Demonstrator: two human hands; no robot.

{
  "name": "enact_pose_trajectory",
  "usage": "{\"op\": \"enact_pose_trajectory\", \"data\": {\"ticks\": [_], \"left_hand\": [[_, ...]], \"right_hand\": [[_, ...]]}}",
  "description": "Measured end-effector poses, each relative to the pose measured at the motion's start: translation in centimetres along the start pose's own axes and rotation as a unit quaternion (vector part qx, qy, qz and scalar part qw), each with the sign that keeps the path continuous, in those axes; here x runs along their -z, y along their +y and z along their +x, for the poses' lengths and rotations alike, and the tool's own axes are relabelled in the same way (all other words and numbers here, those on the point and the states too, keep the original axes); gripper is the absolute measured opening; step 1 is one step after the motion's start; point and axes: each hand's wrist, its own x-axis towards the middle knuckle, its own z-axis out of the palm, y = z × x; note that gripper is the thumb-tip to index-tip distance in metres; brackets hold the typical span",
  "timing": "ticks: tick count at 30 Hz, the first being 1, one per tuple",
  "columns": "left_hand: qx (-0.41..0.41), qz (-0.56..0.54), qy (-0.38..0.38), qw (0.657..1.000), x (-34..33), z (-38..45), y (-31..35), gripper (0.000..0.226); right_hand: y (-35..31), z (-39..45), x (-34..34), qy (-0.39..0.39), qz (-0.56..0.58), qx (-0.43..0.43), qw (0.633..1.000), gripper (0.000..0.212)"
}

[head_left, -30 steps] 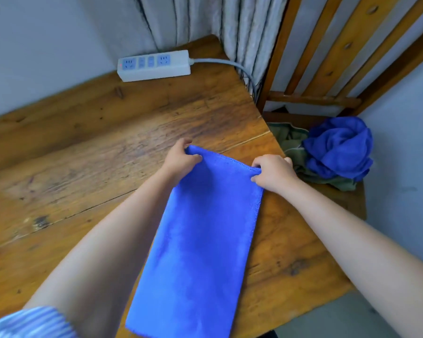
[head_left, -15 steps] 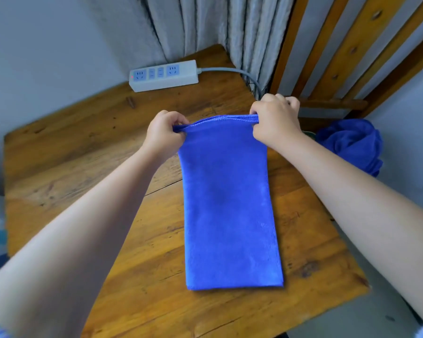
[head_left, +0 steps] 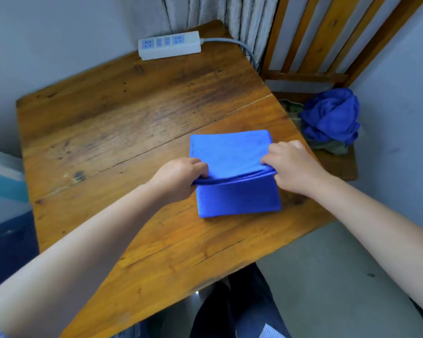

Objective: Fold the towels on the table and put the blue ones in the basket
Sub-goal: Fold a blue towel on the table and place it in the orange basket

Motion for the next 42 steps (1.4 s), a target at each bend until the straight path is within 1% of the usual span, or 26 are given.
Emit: {"op": "enact_pose_trajectory", "data": {"ticks": [2,4,5,7,9,12,17,22,25,27,28,29,30,32,33,34,35,36,38,40,42], "left_hand": [[-0.011,0.027,-0.016,0.999,-1.6,-1.2,0.8,0.024],[-0.012,0.044,-0.024,0.999,-2.8,-1.9,1.2,0.021],[-0.009,0.050,-0.024,0.998,-3.2,-2.1,1.3,0.020],[-0.005,0.060,-0.024,0.998,-4.2,-2.4,1.7,0.020],[-0.004,0.067,-0.025,0.997,-5.1,-2.5,2.1,0.021],[0.003,0.080,-0.034,0.996,-6.3,-2.6,2.4,0.018],[0.010,0.042,-0.054,0.998,-6.9,-2.6,2.1,0.018],[-0.011,0.022,-0.040,0.999,-7.3,-2.8,1.7,0.020],[-0.009,0.015,-0.082,0.996,-7.6,-2.7,1.5,0.023],[-0.008,0.014,-0.126,0.992,-7.6,-2.6,1.2,0.028],[-0.008,0.019,-0.135,0.991,-7.5,-2.6,1.1,0.029],[-0.010,0.023,-0.119,0.993,-7.3,-2.6,1.0,0.029],[-0.018,0.014,-0.070,0.997,-6.9,-2.6,1.2,0.026],[-0.027,-0.027,0.082,0.996,-6.0,-1.8,1.5,0.012],[-0.019,-0.039,0.161,0.986,-5.4,-1.1,1.6,0.008],[-0.004,-0.043,0.226,0.973,-4.8,0.0,1.9,0.009],[0.016,-0.049,0.266,0.963,-4.4,1.1,2.2,0.015],[0.041,-0.057,0.289,0.955,-4.2,2.3,2.7,0.022],[0.091,-0.070,0.302,0.946,-4.6,4.3,3.3,0.036],[0.140,-0.088,0.251,0.954,-5.6,5.2,3.7,0.045],[0.176,-0.093,0.189,0.962,-7.1,5.6,3.5,0.050]], "right_hand": [[-0.9,-2.0,-1.5,0.052,-0.023,0.026,0.998,0.027],[-1.1,-3.5,-3.1,0.152,0.001,0.050,0.987,0.023],[-1.3,-4.0,-3.6,0.185,0.011,0.057,0.981,0.022],[-1.6,-4.7,-4.8,0.218,0.022,0.057,0.974,0.018],[-1.6,-5.1,-5.9,0.240,0.028,0.052,0.969,0.020],[-1.5,-5.5,-6.9,0.248,0.027,0.044,0.967,0.028],[-1.6,-6.0,-8.0,0.262,0.034,0.035,0.964,0.028],[-1.6,-6.2,-8.2,0.280,0.058,0.017,0.958,0.028],[-2.0,-6.3,-9.2,0.261,0.044,0.024,0.964,0.026],[-2.2,-6.5,-9.7,0.232,0.032,0.017,0.972,0.031],[-2.1,-6.6,-9.8,0.224,0.029,0.010,0.974,0.030],[-1.9,-6.5,-9.7,0.225,0.026,0.009,0.974,0.025],[-1.8,-6.4,-9.4,0.228,0.027,0.005,0.973,0.023],[-1.6,-5.2,-8.4,0.248,0.038,-0.006,0.968,0.018],[-1.6,-4.2,-7.7,0.269,0.048,-0.018,0.962,0.020],[-1.8,-2.9,-6.9,0.290,0.055,-0.035,0.955,0.028],[-2.0,-1.4,-6.1,0.303,0.055,-0.052,0.950,0.033],[-2.4,0.2,-5.3,0.308,0.052,-0.073,0.947,0.034],[-3.1,3.1,-4.3,0.275,0.049,-0.102,0.955,0.040],[-3.4,5.0,-4.4,0.214,0.064,-0.119,0.967,0.049],[-3.4,6.0,-5.2,0.160,0.083,-0.126,0.975,0.048]]}}
